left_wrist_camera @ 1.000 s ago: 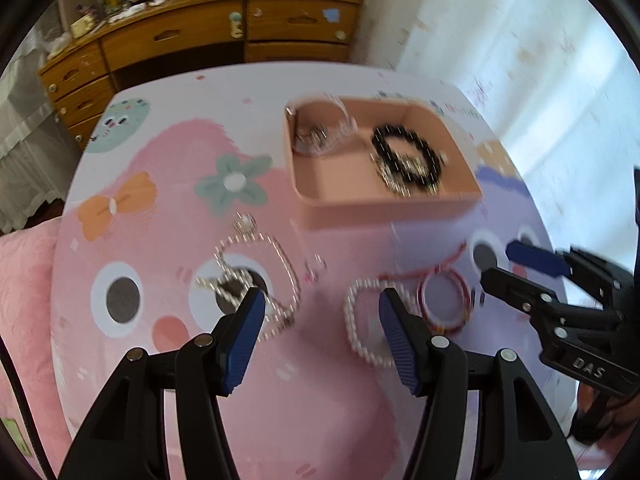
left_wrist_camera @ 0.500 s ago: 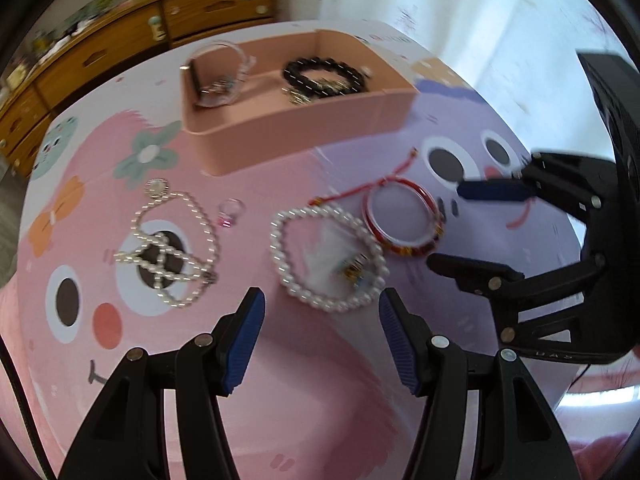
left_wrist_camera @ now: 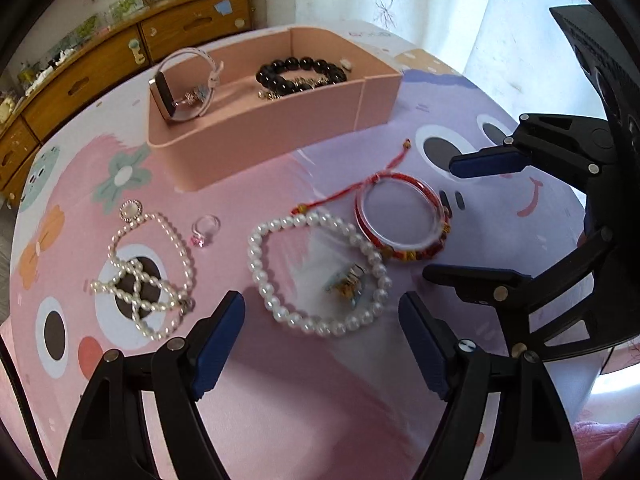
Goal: Organize jewelry
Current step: 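Grasp the pearl bracelet with the left tool while the right tool grasps the red string bracelet, then carry the pearl and red bracelets into the pink box and open both tools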
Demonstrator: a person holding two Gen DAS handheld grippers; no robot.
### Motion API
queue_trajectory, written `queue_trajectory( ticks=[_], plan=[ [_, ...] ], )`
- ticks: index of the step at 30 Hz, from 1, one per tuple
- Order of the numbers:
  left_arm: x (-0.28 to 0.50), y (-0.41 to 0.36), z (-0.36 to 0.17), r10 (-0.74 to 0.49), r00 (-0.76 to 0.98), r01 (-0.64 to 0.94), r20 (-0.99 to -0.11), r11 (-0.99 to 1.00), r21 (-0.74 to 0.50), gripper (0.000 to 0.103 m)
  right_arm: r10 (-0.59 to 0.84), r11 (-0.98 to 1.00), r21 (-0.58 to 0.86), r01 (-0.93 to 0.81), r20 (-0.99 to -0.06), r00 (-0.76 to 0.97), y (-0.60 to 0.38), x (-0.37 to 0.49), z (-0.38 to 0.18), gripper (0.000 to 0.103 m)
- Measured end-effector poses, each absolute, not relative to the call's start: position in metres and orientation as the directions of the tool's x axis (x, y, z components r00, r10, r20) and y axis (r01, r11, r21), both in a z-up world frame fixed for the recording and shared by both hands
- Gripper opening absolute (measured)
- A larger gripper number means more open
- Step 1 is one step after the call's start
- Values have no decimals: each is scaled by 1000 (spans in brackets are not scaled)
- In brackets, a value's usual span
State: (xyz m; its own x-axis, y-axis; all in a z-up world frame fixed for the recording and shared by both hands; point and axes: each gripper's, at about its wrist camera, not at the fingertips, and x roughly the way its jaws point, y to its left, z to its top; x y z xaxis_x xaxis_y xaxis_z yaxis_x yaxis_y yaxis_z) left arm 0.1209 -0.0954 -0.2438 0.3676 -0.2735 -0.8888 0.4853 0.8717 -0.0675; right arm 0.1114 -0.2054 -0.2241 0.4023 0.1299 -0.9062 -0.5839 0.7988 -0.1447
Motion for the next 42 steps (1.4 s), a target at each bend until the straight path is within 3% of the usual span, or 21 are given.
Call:
queue_trajectory(
  ticks=[4, 11, 17, 20, 22, 24, 25, 26, 42],
  plan=[
    [123, -93, -244, -286, 393, 498, -874, 865, -59, 76, 162, 795, -121, -594, -902, 400, -208, 118, -226, 78],
    [123, -97, -240, -287, 440, 512, -851, 859, -25, 34, 219, 776, -78, -625, -897, 384, -207, 129, -228, 78],
    [128, -102, -241, -279, 446, 501, -850, 865, -22, 32, 244, 782, -40, -622, -898, 365, -206, 133, -229, 77],
    [129, -103, -239, -280, 448, 501, -849, 865, -21, 28, 257, 774, -33, -633, -897, 360, -205, 131, -228, 71],
    [128, -102, -236, -290, 455, 501, -842, 865, -27, 27, 268, 761, -32, -648, -894, 358, -202, 128, -227, 61],
    [127, -101, -233, -300, 457, 506, -838, 862, -33, 25, 261, 762, -37, -646, -896, 359, -201, 127, -226, 60],
    [126, -100, -229, -296, 474, 501, -829, 865, -22, 14, 260, 768, -31, -639, -898, 356, -201, 127, -226, 59],
    [126, -99, -227, -299, 476, 500, -827, 866, -25, 10, 259, 770, -30, -637, -898, 356, -201, 127, -226, 59],
    [119, -84, -191, -332, 509, 484, -794, 873, -55, 10, 259, 814, 12, -581, -902, 345, -196, 120, -219, 59]
  ],
)
